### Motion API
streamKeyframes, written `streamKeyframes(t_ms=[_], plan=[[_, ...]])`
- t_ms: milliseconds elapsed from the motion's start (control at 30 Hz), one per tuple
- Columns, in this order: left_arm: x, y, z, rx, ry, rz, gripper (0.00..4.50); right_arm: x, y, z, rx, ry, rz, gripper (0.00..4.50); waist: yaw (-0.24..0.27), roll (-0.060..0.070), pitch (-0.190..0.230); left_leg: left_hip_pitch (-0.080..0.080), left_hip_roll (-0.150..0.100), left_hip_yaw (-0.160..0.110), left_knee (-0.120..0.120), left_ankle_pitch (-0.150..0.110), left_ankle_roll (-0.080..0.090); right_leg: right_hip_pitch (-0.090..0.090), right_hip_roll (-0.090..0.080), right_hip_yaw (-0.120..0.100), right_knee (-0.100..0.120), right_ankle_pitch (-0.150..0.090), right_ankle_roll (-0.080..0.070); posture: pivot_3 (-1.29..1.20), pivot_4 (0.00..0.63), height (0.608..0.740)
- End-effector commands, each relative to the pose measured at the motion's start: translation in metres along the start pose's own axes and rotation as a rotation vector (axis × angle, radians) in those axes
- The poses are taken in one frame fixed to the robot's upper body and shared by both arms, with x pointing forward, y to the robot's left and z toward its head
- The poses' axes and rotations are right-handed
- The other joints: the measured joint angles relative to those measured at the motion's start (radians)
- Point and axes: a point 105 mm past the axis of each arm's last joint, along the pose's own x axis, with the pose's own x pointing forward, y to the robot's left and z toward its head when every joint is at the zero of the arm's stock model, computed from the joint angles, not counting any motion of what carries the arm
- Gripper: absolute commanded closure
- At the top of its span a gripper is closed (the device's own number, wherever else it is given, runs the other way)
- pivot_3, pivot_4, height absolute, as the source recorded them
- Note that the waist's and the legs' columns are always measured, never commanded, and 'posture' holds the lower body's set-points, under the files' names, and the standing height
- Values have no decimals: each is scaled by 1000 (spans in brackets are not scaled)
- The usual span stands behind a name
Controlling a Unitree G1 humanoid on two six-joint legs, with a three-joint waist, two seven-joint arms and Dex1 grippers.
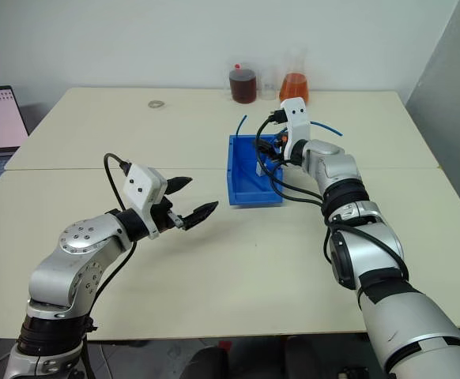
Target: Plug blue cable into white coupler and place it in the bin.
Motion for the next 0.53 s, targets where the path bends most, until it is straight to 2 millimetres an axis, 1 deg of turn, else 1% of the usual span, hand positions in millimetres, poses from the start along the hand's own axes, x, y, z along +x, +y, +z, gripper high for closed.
streamKeyframes(t_ms=[33,167,267,333,367,467,533], plan=[[2,3,7,25,-12,4,0,-21,-10,20,-28,-48,-9,35,1,0,0,0,0,0,0,0,0,0,0,0,0,0,0,0,150,740],[2,2,7,20,-11,-2,0,-50,-13,5,-44,-7,-14,35,19,0,0,0,0,-1,0,0,0,1,0,-1,0,0,0,0,150,740],[1,2,3,31,9,-5,0,-79,-5,-15,-53,55,32,35,25,0,0,0,0,-1,0,0,0,1,0,-1,-1,0,0,0,150,740],[0,1,1,17,16,-5,0,-99,-1,-22,-57,77,43,35,25,0,0,-1,0,-1,0,0,0,1,0,-1,-1,0,0,0,150,740],[-1,1,1,9,14,2,0,-107,1,-23,-62,77,44,35,24,0,0,-1,0,-1,0,0,0,1,0,-1,-1,0,0,0,150,740],[-5,3,1,-28,5,47,0,-130,9,-14,-95,-3,25,35,20,0,0,0,0,-1,1,0,0,1,0,0,0,0,0,0,150,740],[-10,6,-2,-40,8,93,0,-141,13,-14,-111,-38,-11,35,20,0,0,0,0,-1,1,0,0,1,1,0,0,0,0,0,150,740]])
